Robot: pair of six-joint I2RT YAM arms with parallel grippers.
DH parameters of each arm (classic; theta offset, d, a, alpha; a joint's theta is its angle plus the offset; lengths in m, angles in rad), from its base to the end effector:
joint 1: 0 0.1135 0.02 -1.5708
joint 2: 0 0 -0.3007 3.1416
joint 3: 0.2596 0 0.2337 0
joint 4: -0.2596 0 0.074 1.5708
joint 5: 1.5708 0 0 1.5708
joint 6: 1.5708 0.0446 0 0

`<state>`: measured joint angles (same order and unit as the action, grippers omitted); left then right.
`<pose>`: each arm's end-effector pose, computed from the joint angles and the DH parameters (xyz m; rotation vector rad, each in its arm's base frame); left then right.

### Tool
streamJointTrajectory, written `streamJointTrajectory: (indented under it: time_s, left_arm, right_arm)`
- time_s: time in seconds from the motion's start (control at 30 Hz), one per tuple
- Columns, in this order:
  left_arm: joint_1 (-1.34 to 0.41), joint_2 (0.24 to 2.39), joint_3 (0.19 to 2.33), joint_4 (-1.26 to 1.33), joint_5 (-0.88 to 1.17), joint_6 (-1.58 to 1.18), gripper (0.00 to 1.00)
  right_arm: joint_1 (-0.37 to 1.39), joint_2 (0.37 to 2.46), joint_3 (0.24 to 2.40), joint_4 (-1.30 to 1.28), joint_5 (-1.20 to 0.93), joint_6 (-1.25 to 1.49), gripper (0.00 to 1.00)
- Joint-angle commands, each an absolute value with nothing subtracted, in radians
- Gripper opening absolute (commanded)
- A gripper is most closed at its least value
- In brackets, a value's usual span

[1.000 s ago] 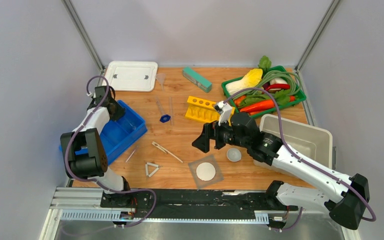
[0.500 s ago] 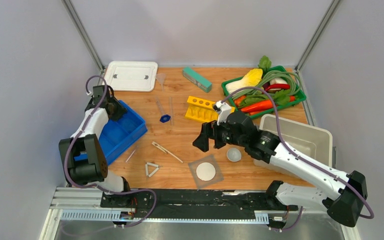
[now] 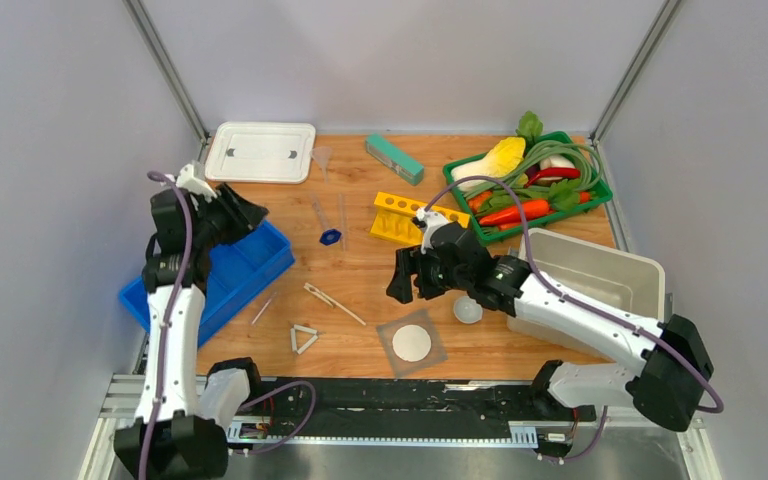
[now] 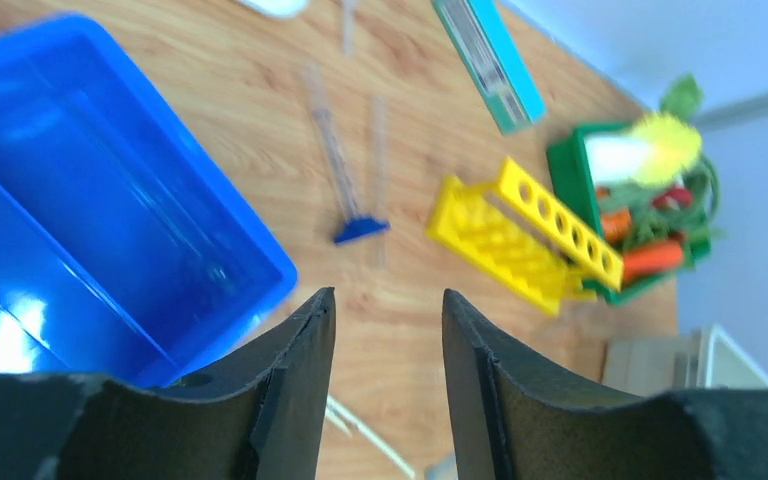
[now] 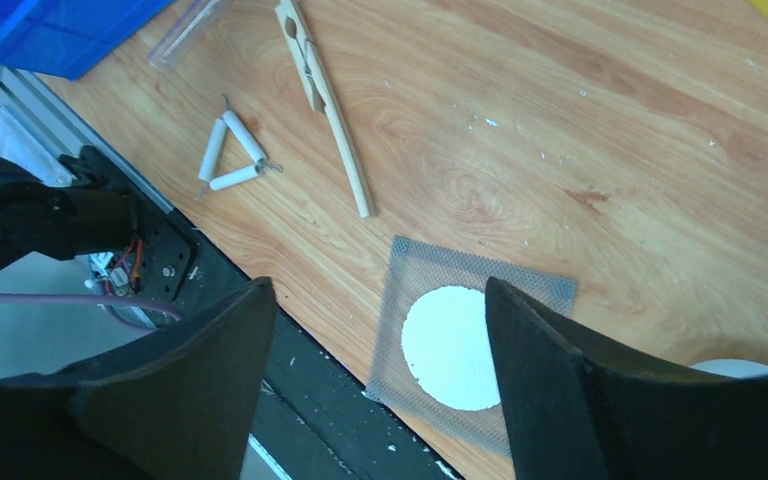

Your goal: Organize the chemistry lab equipment

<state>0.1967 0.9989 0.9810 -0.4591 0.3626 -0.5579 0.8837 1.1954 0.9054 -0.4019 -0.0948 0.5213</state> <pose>0.1864 0.0210 0.3692 -0.5435 1.9937 -0.5950 0.1455 0.1840 0.3106 -0.4859 2.3546 0.8171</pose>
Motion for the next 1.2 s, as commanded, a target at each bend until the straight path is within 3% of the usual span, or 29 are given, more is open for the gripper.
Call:
streamJointTrajectory:
  time_s: [0.0,0.07,0.27,0.47,0.97,1.17]
  left_arm:
    - [0.154,0.849,0.83,-0.505,0.561,-0.493,0.54]
    - [0.106,0.787,0.757,-0.526,0.584,-0.454,0.62]
    - [0.071,0.672,0.667,-0.571,0.624,-0.422,0.64]
    - [0.072,0.604,0.655,-0.589,0.451,-0.446,0.64]
    - [0.072,0.591,0.675,-0.626,0.388,-0.457,0.62]
    - [0.071,0.396,0.703,-0.695,0.187,-0.451,0.61]
  right_arm:
    - [0.893,1.255,0.925,-0.379,-0.058,0.549,0.71]
    - [0.897,1.285,0.92,-0.367,-0.058,0.554,0.65]
    - [0.965,1.446,0.974,-0.298,-0.06,0.534,0.52]
    - [1.045,1.656,1.124,-0.298,-0.015,0.476,0.47]
    - [1.072,1.882,1.307,-0.291,0.0,0.427,0.43]
    - [1.091,2.005,1.448,-0.35,0.069,0.425,0.42]
